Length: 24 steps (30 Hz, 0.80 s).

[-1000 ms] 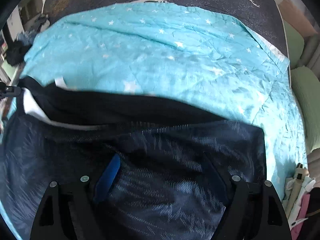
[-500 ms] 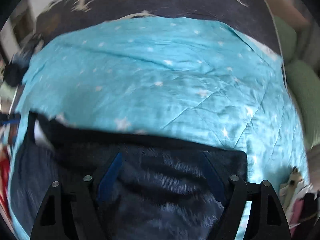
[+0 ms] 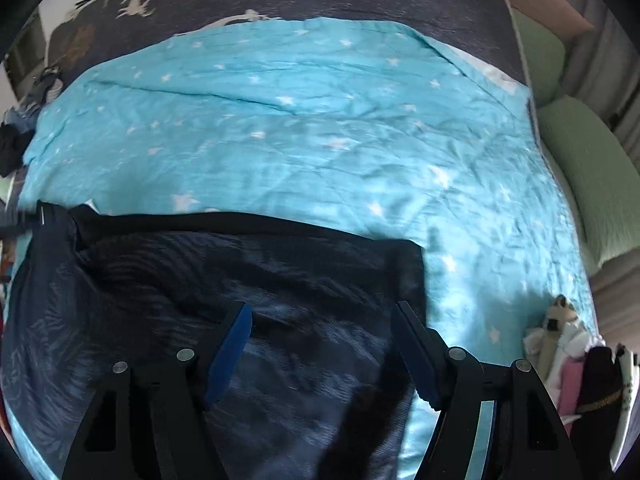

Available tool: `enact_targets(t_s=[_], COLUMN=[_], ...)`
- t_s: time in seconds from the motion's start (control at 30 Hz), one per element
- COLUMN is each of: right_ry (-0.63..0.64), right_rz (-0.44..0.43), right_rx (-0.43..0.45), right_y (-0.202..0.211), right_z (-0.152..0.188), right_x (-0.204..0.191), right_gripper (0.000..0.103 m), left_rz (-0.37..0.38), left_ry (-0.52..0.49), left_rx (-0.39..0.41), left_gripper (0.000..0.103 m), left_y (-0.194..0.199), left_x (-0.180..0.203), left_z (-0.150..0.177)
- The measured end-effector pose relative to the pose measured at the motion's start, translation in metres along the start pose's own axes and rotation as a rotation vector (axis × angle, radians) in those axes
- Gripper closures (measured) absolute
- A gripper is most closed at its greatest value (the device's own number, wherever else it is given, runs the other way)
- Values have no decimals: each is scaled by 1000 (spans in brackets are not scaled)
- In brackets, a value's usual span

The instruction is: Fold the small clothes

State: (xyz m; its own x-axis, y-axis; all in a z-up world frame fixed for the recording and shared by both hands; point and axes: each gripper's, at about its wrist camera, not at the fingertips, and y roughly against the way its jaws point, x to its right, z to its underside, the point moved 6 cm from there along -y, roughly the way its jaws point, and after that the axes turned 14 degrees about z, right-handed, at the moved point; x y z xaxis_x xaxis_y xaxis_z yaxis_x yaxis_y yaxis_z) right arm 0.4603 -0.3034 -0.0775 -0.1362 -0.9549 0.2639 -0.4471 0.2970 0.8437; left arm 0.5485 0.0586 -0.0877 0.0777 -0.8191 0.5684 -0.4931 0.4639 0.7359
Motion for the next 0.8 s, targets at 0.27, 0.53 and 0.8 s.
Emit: enact_targets(t_s=[0.27,0.53,0.8], right_ry=[-92,-360,-581], right_rz=[-121,-337,-499], right_rx=[58,-88,-124], right_y=[64,92,85], right_z=[95,238,268], right_x=[52,84,72], right_gripper=[29,29,29], left_rz=[-22,-5,93], left_ry=[-279,-290,-107], left_rx=[-85,-91,-36], left_gripper=[40,31,31], left_y=[106,199,193], left_x=[-14,-86,-112], left_z=[99,260,276])
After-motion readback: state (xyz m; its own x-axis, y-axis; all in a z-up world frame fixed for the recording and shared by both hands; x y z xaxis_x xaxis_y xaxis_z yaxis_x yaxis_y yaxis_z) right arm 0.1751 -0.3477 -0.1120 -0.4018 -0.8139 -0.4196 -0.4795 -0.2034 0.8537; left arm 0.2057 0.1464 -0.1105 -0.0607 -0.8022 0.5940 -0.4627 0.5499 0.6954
